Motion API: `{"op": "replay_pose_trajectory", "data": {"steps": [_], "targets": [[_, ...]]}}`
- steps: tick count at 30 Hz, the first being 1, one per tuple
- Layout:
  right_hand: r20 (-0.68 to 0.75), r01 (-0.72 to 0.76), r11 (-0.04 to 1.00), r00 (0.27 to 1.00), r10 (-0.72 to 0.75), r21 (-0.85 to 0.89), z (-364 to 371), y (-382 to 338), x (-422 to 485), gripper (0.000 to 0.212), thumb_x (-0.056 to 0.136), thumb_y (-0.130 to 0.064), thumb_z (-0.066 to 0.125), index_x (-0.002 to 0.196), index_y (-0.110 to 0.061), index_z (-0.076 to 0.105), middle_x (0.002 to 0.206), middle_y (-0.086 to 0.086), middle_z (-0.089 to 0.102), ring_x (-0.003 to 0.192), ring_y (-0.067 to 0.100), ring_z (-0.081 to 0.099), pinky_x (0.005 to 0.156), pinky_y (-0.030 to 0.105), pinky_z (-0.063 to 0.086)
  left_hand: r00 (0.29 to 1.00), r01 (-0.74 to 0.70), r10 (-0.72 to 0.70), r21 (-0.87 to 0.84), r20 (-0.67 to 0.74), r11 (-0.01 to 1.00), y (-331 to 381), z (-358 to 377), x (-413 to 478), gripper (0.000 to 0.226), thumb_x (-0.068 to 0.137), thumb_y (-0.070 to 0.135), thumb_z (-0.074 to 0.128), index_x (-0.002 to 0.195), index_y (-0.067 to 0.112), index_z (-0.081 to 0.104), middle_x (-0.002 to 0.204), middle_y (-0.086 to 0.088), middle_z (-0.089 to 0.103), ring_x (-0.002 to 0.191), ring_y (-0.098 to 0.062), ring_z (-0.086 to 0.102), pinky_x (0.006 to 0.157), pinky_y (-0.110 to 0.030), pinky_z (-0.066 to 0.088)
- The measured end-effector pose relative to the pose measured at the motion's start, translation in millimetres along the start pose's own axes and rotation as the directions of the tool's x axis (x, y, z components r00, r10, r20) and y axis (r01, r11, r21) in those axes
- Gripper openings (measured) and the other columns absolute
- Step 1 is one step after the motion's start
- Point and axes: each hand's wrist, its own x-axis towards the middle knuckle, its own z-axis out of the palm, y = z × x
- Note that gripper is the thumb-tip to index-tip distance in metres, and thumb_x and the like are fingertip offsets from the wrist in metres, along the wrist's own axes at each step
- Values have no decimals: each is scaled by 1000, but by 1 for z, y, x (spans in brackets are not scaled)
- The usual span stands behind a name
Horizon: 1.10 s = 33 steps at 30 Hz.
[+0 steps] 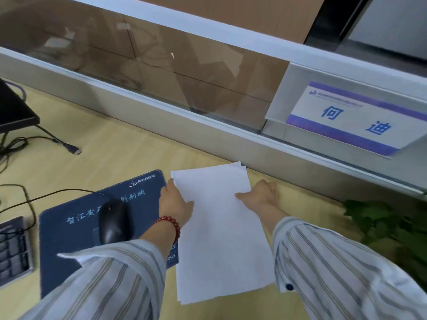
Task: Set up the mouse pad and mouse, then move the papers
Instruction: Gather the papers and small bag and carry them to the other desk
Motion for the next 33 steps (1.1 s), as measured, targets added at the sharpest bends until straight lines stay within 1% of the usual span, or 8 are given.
{"op": "replay_pose_trajectory", "data": {"steps": [3, 9, 13, 18, 23, 27, 30, 33], "targets": [[6, -25, 999, 1000, 25, 32, -3, -4, -1, 80, 66, -40, 80, 126, -4, 40, 137, 15, 35, 127, 29, 41, 87, 34, 46, 999, 16, -17, 39, 33, 999, 0, 2, 4, 77, 79, 12, 67, 144, 12, 25, 144, -15, 31, 130, -34, 39, 101, -43, 45], [94, -91, 984, 993, 77, 152, 2, -11, -11, 78, 65, -30, 85, 123, -2, 41, 129, 15, 49, 112, 29, 58, 75, 33, 48, 994, 105, -105, -21, 3, 994, -2, 0, 13, 76, 79, 3, 56, 146, 13, 23, 137, -15, 38, 123, -35, 45, 94, -43, 49], [167, -102, 969, 984, 65, 225, 2, -11, -13, 62, 68, -25, 83, 116, -1, 52, 118, 11, 61, 105, 29, 63, 73, 31, 49, 995, 99, -98, -73, 7, 992, -4, -2, 14, 75, 81, 0, 54, 147, 11, 22, 139, -15, 36, 116, -33, 51, 79, -33, 48], [264, -75, 947, 964, -11, 312, -7, -2, -5, 46, 73, -27, 79, 110, -6, 64, 110, 7, 69, 96, 27, 66, 86, 36, 55, 993, 115, -113, -54, 37, 992, 0, -1, 12, 71, 82, 0, 55, 146, 11, 24, 141, -13, 33, 106, -28, 53, 77, -29, 47], [161, 89, 948, 976, -144, 305, -15, 10, -2, 42, 88, -21, 64, 127, -11, 55, 122, 9, 63, 109, 30, 60, 91, 35, 50, 991, 94, -88, -53, 103, 994, 2, 2, 10, 69, 80, 6, 61, 142, 9, 29, 137, -12, 41, 108, -27, 54, 79, -30, 48], [33, 84, 961, 995, -96, 263, -32, 28, 9, 39, 82, -23, 69, 117, -9, 61, 118, 11, 66, 102, 31, 63, 83, 32, 50, 985, 95, -87, -53, 146, 994, 5, 4, 6, 71, 84, 10, 57, 147, 13, 25, 147, -10, 35, 118, -27, 53, 91, -35, 51], [216, -89, 948, 976, 23, 304, -41, 40, 11, 51, 61, -33, 86, 100, -7, 66, 98, 8, 72, 85, 27, 69, 79, 36, 56, 981, 100, -81, -101, 178, 990, 6, 6, 5, 64, 87, 8, 54, 146, 12, 28, 142, -8, 45, 121, -27, 52, 93, -33, 49], [374, -126, 961, 927, 25, 247, -39, 43, 8, 57, 55, -23, 90, 104, -6, 66, 100, 8, 72, 88, 27, 70, 86, 41, 56, 972, 116, -87, -124, 219, 985, 9, 9, 0, 61, 86, 4, 53, 143, 11, 34, 132, -8, 55, 115, -27, 57, 89, -34, 51]]}}
